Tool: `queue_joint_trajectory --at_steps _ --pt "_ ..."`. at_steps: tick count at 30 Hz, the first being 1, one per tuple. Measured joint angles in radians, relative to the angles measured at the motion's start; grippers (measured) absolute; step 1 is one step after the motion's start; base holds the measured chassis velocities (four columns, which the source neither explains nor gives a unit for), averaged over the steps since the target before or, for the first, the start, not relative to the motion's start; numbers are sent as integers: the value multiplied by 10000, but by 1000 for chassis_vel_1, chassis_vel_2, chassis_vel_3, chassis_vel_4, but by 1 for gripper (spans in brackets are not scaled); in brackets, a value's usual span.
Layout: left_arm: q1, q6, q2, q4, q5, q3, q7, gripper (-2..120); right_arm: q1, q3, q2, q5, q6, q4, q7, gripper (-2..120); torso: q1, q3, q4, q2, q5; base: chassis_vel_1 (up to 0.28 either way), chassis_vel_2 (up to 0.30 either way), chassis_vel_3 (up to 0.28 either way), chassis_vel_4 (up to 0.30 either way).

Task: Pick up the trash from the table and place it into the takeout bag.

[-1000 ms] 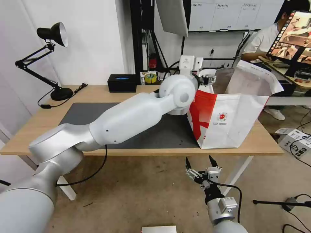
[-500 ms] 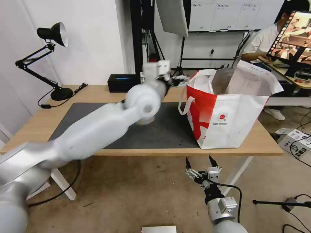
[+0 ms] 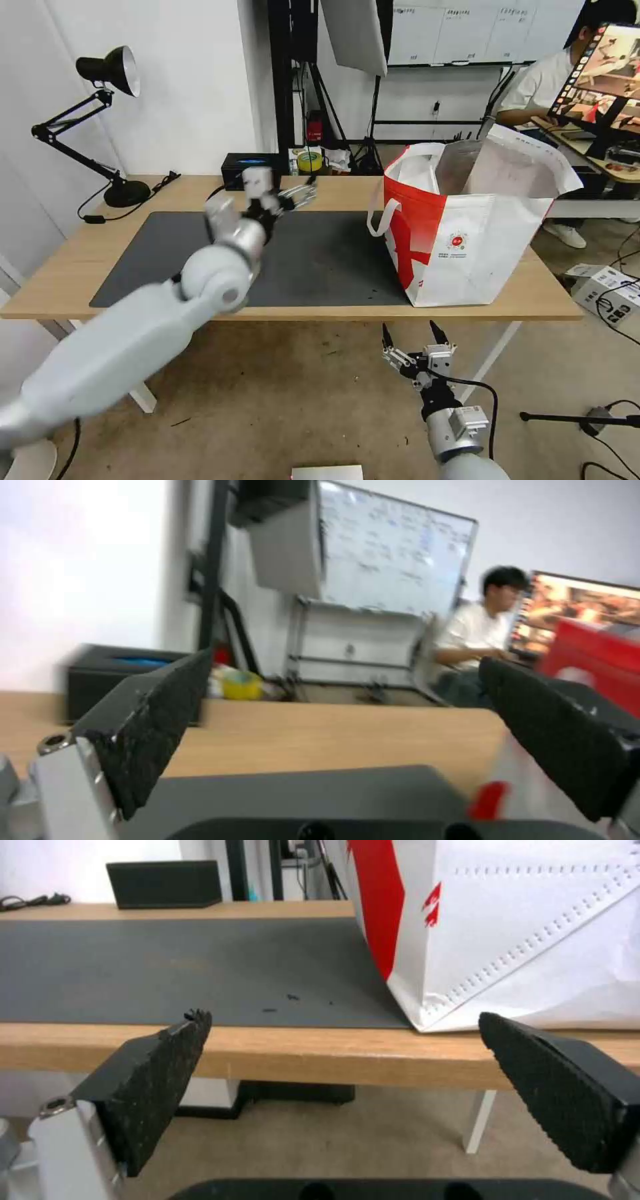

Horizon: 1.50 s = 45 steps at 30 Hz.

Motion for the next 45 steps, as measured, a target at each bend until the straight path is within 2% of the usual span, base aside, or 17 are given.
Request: queue_joint_trajectory --at_steps 3,5,6,7,9,11,13,14,15,18,21,26,30,37,45 --pt "2263 -946 50 30 1188 -1713 517 100 0 0 -1 -1 0 1 -1 100 0 0 2 -1 0 0 0 0 0" --pt "2617 -1220 58 64 1402 -1964 586 100 0 0 0 -1 0 1 -1 100 0 0 1 0 3 0 0 0 0" --pt "3398 -1800 44 190 1957 -2579 750 100 0 0 0 0 0 0 0 100 -1 0 2 0 2 0 0 0 0" --pt "3398 -1800 44 190 1957 -2579 750 100 0 0 0 0 0 0 0 100 -1 0 2 0 2 0 0 0 0" --pt "4614 -2653 -326 482 2877 -3444 971 100 0 0 0 0 0 0 0 100 -1 0 0 0 6 0 0 0 0" --pt "4893 -2807 -460 549 3048 -3632 1036 100 0 -1 0 0 0 1 0 100 -1 0 -1 0 -1 0 0 0 0" --pt "5964 -3457 -1079 889 3797 -4544 1713 100 0 0 0 0 0 0 0 100 -1 0 -2 0 7 0 0 0 0" --pt "5964 -3457 -1079 889 3797 -4544 1713 100 0 0 0 0 0 0 0 100 -1 0 -2 0 7 0 0 0 0" --pt "6628 -3890 -1433 1144 4048 -5056 2384 100 0 0 0 -1 0 0 0 100 -1 0 -1 0 3 0 0 0 0" --pt "7734 -4527 -1991 1360 4226 -5877 3290 100 0 0 0 0 0 0 -1 100 -2 0 1 0 4 0 0 0 0" --pt "8323 -4537 -2179 1129 4199 -6303 3423 100 1 0 0 0 0 0 0 100 -1 0 1 0 2 0 0 0 0" --pt "9248 -3927 -2418 371 4075 -7034 3496 100 0 0 0 -1 0 1 -1 100 -1 0 -1 0 5 0 0 0 0" --pt "9645 -3706 -2581 161 4219 -7388 3495 100 1 0 0 -1 0 0 -1 100 0 0 -1 0 4 0 0 0 0" --pt "10389 -3369 -2816 -261 4615 -7895 3490 100 0 0 0 -1 0 0 -1 100 0 0 -1 0 4 0 0 0 0" --pt "10881 -3130 -3020 -453 4828 -8121 3427 100 0 0 0 -1 0 1 0 100 0 0 0 0 4 0 0 0 0"
